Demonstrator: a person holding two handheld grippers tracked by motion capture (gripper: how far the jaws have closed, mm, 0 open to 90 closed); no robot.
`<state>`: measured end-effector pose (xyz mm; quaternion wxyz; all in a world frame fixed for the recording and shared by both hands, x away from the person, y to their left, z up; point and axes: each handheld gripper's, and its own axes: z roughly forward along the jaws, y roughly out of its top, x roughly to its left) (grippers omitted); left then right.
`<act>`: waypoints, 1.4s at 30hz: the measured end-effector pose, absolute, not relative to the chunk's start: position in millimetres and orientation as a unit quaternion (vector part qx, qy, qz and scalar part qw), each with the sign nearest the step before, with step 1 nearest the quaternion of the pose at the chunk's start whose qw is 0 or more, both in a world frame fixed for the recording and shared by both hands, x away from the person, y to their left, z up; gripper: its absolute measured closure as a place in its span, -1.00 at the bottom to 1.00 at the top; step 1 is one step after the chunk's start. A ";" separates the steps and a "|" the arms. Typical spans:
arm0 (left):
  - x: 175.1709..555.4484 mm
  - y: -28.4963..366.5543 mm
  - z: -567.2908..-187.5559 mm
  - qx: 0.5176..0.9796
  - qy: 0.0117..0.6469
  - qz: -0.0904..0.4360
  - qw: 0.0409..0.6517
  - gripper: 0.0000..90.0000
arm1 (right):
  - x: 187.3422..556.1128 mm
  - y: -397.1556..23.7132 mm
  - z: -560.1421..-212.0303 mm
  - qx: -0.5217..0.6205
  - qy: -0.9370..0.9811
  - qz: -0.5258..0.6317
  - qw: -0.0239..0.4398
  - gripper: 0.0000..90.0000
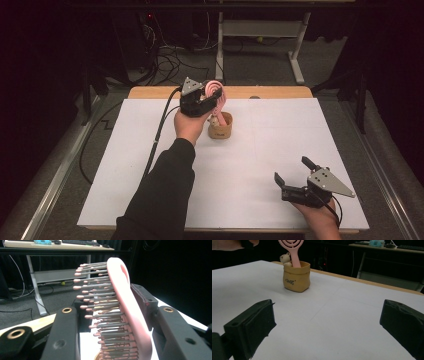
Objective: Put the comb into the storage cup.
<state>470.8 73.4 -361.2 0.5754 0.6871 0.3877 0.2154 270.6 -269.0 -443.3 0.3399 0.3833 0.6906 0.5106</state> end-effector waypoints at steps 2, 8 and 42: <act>471.0 73.8 -361.1 0.687 0.389 0.216 0.574 0.22 | 270.6 -268.7 -443.4 0.384 0.691 0.510 0.340 -1.00; 472.2 74.9 -362.3 0.689 0.392 0.217 0.569 0.21 | 270.6 -267.4 -443.6 0.380 0.692 0.510 0.341 -1.00; 472.7 86.1 -370.6 0.708 0.394 0.216 0.545 0.07 | 270.0 -267.8 -442.6 0.380 0.691 0.511 0.342 -1.00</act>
